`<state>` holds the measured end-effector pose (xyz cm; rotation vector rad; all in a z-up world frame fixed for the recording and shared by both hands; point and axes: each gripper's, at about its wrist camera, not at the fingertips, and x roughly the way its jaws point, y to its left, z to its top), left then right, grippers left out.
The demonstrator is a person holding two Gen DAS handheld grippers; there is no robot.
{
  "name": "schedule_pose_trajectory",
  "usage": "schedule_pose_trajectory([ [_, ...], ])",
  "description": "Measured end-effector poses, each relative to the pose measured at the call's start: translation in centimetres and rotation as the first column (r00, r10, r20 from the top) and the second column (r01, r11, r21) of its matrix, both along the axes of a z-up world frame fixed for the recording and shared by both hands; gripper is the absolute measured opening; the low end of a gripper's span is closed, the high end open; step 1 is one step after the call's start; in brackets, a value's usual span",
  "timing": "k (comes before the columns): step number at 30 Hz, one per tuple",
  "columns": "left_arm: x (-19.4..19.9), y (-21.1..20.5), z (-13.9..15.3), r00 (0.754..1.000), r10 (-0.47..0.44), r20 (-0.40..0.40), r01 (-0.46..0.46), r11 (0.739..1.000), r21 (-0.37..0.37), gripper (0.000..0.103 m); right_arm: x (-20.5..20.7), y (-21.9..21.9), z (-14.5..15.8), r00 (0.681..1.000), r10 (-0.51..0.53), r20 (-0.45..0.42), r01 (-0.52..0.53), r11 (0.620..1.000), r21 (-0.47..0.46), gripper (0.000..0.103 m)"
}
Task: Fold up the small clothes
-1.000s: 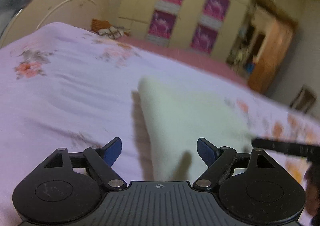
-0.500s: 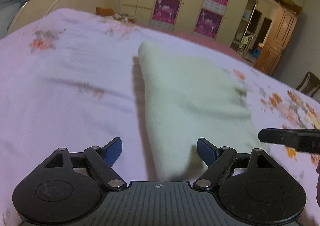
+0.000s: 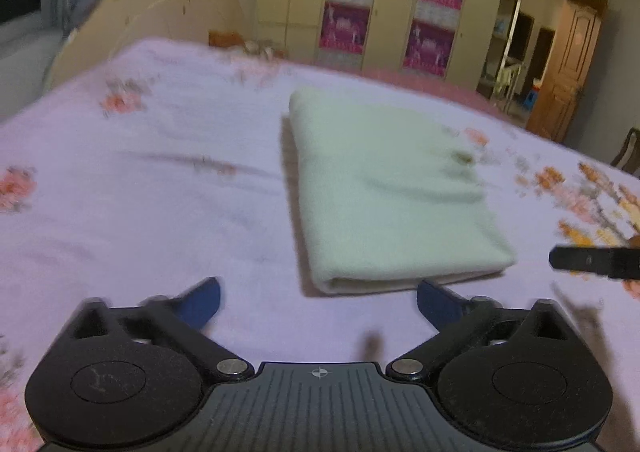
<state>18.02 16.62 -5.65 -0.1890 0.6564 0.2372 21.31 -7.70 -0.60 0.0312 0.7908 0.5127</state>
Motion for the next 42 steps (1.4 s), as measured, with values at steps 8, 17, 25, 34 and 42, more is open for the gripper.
schedule_pose_trajectory([
  [8,-4.9,-3.4,4.7,0.996,-0.055,0.072,0.054,0.998,0.026,0.103,-5.8,-2.9,3.4,0.999,-0.04,0.037,0.039,0.999,0.03,0.079],
  [17,-11.4,-5.4,8.3,0.992,-0.072,0.099,0.067,0.996,0.055,0.103,-12.2,-4.7,6.7,0.996,-0.02,0.09,0.015,0.999,0.048,0.08],
  [25,-16.7,-7.0,10.2,0.99,-0.063,0.129,0.054,0.996,0.067,0.103,-17.0,-4.4,8.9,0.987,-0.001,0.162,-0.005,0.999,0.041,0.081],
  [34,-18.9,-7.0,11.1,0.984,-0.004,0.177,-0.009,0.997,0.071,0.103,-19.0,-4.5,9.5,0.979,0.003,0.206,-0.005,1.0,0.006,0.081],
  [42,-19.3,-7.2,11.7,0.977,0.011,0.211,-0.029,0.996,0.08,0.103,-19.5,-4.6,10.3,0.967,0.005,0.256,-0.004,1.0,-0.004,0.081],
])
